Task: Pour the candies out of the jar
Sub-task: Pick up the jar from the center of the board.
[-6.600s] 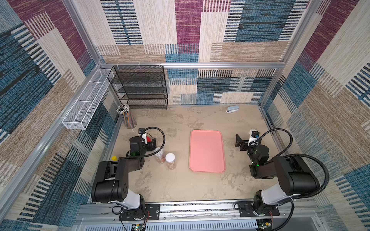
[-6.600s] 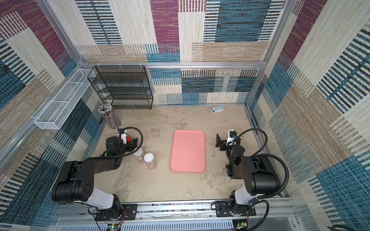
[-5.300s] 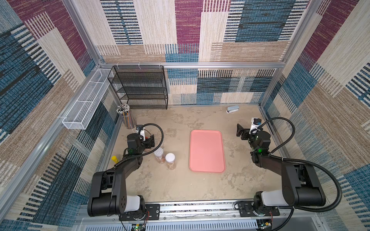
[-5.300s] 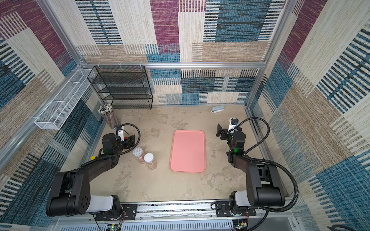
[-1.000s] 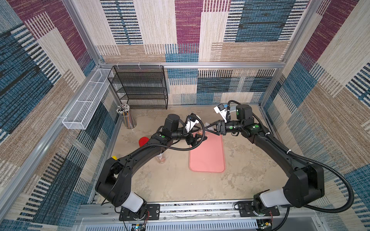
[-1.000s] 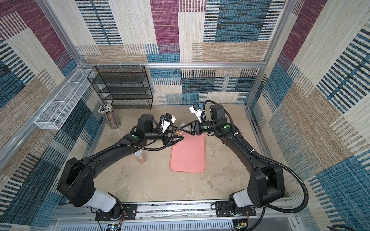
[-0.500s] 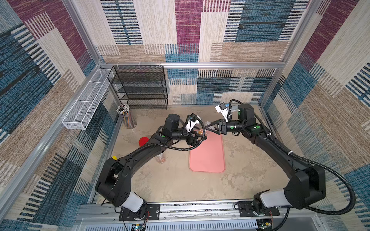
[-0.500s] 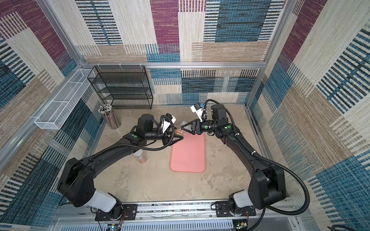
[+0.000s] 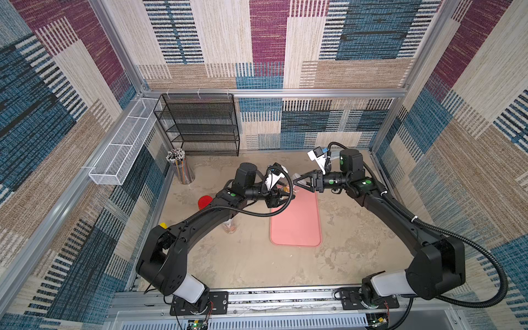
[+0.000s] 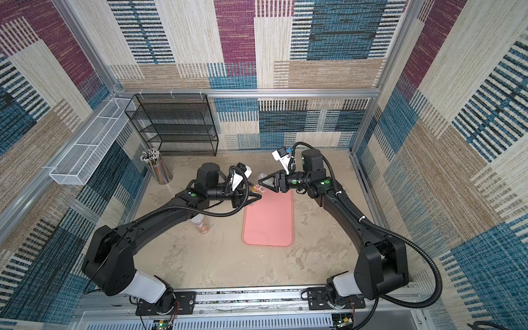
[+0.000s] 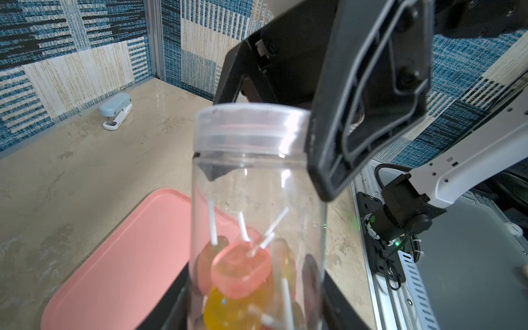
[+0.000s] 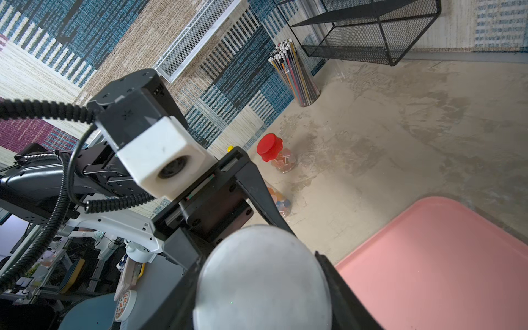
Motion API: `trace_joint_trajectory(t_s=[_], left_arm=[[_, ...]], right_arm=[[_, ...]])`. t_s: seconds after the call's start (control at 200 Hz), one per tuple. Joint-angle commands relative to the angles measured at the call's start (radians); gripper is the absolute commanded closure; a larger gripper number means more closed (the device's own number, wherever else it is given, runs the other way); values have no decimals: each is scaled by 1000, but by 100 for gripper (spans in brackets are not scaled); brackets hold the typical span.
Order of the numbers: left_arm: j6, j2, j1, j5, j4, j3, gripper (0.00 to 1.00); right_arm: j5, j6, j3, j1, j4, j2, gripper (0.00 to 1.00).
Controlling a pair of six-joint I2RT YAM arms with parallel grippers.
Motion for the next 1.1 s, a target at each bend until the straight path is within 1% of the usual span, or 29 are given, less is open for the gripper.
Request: trace_joint_trajectory(t_s=[0.0, 0.12, 0.195, 0.271, 0.356, 0.426, 0.466, 0.646, 0.676, 0.767, 0.817, 0.867, 1.017, 1.092], left_arm=[[-17, -7, 5, -69, 14, 8, 59], [-25, -1, 5, -72, 9, 13, 66], [-31, 10, 5, -77, -8, 27, 68], [-32, 24, 5, -67, -32, 48, 72], [-38, 36, 5, -53, -40, 60, 85], [-41, 41, 5, -49, -41, 65, 88], [-43, 41, 5, -52, -40, 65, 100], [-38, 33, 5, -73, -35, 59, 100], [-38, 30, 5, -79, -34, 55, 100], [-38, 20, 5, -95, -24, 48, 100], [-39, 17, 5, -103, -19, 44, 100], [-41, 14, 5, -109, -17, 42, 100], [-55, 5, 5, -120, 3, 31, 100], [-59, 3, 3, -139, 5, 26, 100]], right_arm=[[-28, -9, -2, 2, 15, -12, 56], [-32, -4, 0, 1, 19, -12, 55], [-35, 3, 0, 2, 27, -11, 53], [-41, 9, 0, 2, 33, -8, 51], [-49, 20, -2, 2, 47, -7, 51], [-53, 23, -2, 3, 51, -6, 51], [-53, 22, 1, 2, 52, -6, 51], [-47, 19, -2, 2, 49, -10, 49], [-44, 20, -2, 1, 50, -10, 46], [-28, 31, -3, 2, 57, -11, 34], [-18, 42, -3, 2, 68, -12, 26], [-10, 53, -1, 3, 78, -12, 20], [27, 77, 19, 2, 91, -10, 11], [68, 98, 31, 2, 91, -12, 10]])
